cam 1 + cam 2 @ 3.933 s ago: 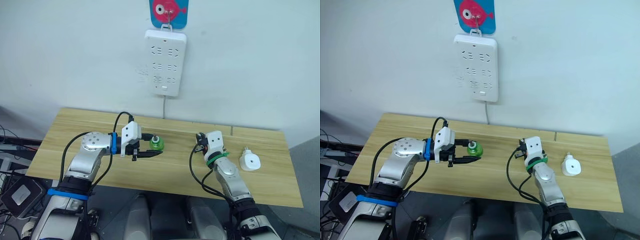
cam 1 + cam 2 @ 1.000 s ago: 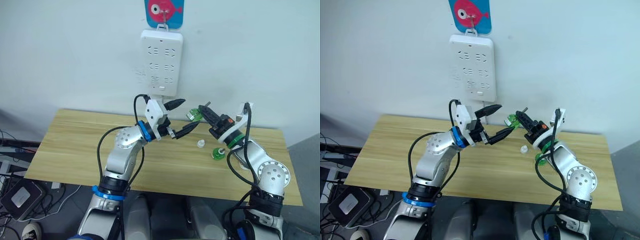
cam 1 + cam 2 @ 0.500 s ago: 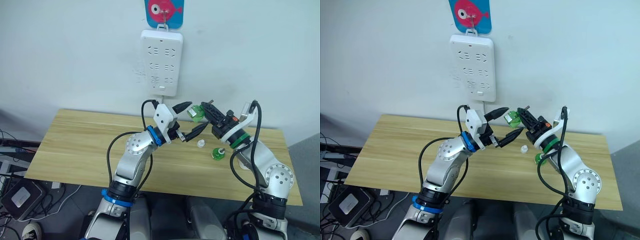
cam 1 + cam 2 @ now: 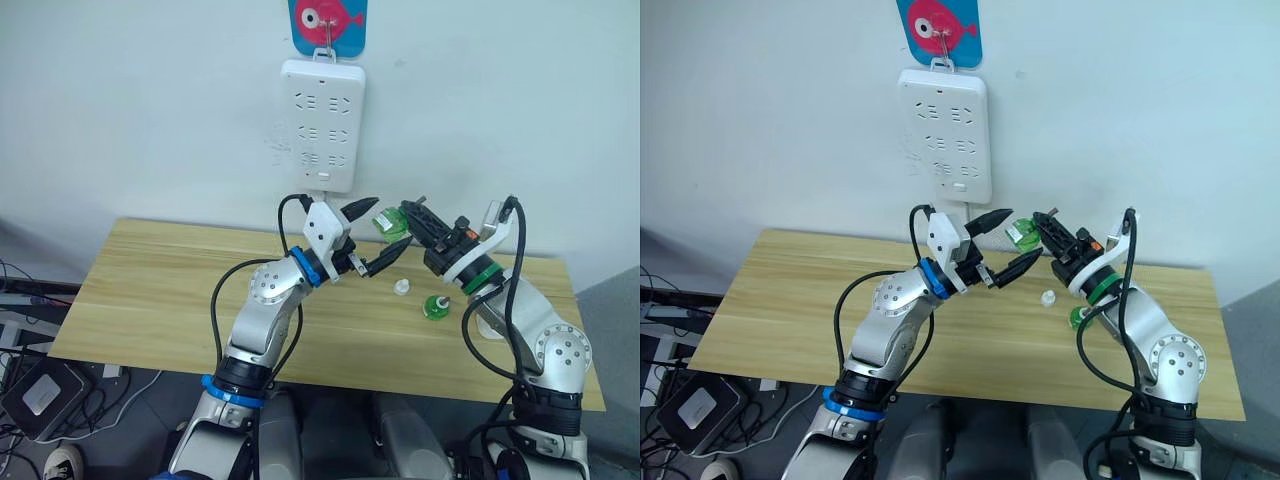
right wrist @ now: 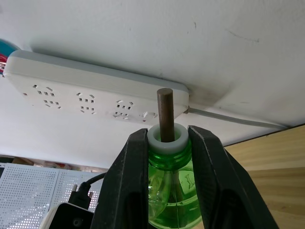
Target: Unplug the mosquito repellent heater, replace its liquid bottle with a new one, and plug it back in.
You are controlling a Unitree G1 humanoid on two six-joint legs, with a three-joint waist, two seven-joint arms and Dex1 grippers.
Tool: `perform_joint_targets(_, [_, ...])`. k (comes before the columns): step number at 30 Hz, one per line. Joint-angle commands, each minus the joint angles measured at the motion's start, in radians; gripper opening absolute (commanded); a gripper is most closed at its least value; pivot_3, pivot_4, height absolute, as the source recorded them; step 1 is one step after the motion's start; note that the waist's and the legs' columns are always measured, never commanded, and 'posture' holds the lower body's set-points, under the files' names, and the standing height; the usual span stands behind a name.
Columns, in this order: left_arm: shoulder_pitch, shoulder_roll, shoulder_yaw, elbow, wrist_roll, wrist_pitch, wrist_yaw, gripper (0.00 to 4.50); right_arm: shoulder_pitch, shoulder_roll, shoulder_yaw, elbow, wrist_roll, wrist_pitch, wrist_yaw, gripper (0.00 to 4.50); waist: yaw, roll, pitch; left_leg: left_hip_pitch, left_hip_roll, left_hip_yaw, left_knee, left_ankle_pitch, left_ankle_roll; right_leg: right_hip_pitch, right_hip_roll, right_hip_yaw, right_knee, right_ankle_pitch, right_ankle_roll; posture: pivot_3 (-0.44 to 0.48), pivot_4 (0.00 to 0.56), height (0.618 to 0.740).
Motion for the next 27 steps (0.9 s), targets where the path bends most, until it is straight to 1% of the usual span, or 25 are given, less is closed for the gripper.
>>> perform_joint_targets(1, [-0.014, -0.006, 0.000, -0.014, -0.015, -0.025, -0.004, 4.50, 0.004, -0.017, 0.006, -0.045, 0.039, -0.022, 0.007, 0.86, 0.000, 0.000, 0.000, 0.000, 0.000, 0.000, 0.000, 0.000, 0.000, 0.000, 0.000, 0.000, 0.000, 0.000, 0.000, -0.063, 0.274, 0.740])
perform_joint_targets(9, [-0.021, -0.008, -0.003, -0.001, -0.012, -0.034, -0.004, 4.50, 0.009, -0.033, 0.028, -0.048, 0.048, -0.041, 0.011, 0.86, 0.000, 0.000, 0.000, 0.000, 0.000, 0.000, 0.000, 0.000, 0.000, 0.000, 0.000, 0.000, 0.000, 0.000, 0.000, -0.063, 0.273, 0.740])
perform_joint_targets(12, [-0.019, -0.007, -0.005, 0.002, -0.015, -0.029, -0.009, 3.92, 0.008, -0.034, 0.034, -0.048, 0.054, -0.051, 0.011, 0.86, 0.000, 0.000, 0.000, 0.000, 0.000, 0.000, 0.000, 0.000, 0.000, 0.000, 0.000, 0.000, 0.000, 0.000, 0.000, -0.063, 0.274, 0.740])
perform_joint_targets(13, [-0.019, -0.007, -0.005, 0.002, -0.016, -0.028, -0.009, 3.56, 0.008, -0.034, 0.036, -0.049, 0.056, -0.053, 0.010, 0.86, 0.000, 0.000, 0.000, 0.000, 0.000, 0.000, 0.000, 0.000, 0.000, 0.000, 0.000, 0.000, 0.000, 0.000, 0.000, -0.063, 0.274, 0.740])
perform_joint_targets(14, [-0.019, -0.008, -0.005, 0.003, -0.016, -0.028, -0.008, 3.32, 0.007, -0.034, 0.038, -0.051, 0.058, -0.055, 0.009, 0.86, 0.000, 0.000, 0.000, 0.000, 0.000, 0.000, 0.000, 0.000, 0.000, 0.000, 0.000, 0.000, 0.000, 0.000, 0.000, -0.064, 0.274, 0.740])
perform_joint_targets(15, [-0.019, -0.008, -0.005, 0.004, -0.017, -0.027, -0.008, 2.94, 0.007, -0.033, 0.040, -0.052, 0.060, -0.057, 0.008, 0.86, 0.000, 0.000, 0.000, 0.000, 0.000, 0.000, 0.000, 0.000, 0.000, 0.000, 0.000, 0.000, 0.000, 0.000, 0.000, -0.064, 0.274, 0.740])
perform_joint_targets(17, [-0.018, -0.011, -0.005, 0.005, -0.015, -0.028, -0.006, 2.40, 0.008, -0.032, 0.045, -0.057, 0.066, -0.062, 0.006, 0.86, 0.000, 0.000, 0.000, 0.000, 0.000, 0.000, 0.000, 0.000, 0.000, 0.000, 0.000, 0.000, 0.000, 0.000, 0.000, -0.064, 0.274, 0.740])
perform_joint_targets(18, [-0.018, -0.012, -0.005, 0.007, -0.014, -0.030, -0.006, 2.25, 0.009, -0.032, 0.048, -0.059, 0.070, -0.064, 0.006, 0.86, 0.000, 0.000, 0.000, 0.000, 0.000, 0.000, 0.000, 0.000, 0.000, 0.000, 0.000, 0.000, 0.000, 0.000, 0.000, -0.064, 0.275, 0.740])
perform_joint_targets(27, [-0.029, -0.018, 0.001, 0.008, -0.013, -0.028, 0.006, 2.25, 0.017, -0.043, 0.081, -0.077, 0.065, -0.065, 0.003, 0.86, 0.000, 0.000, 0.000, 0.000, 0.000, 0.000, 0.000, 0.000, 0.000, 0.000, 0.000, 0.000, 0.000, 0.000, 0.000, -0.064, 0.277, 0.740])
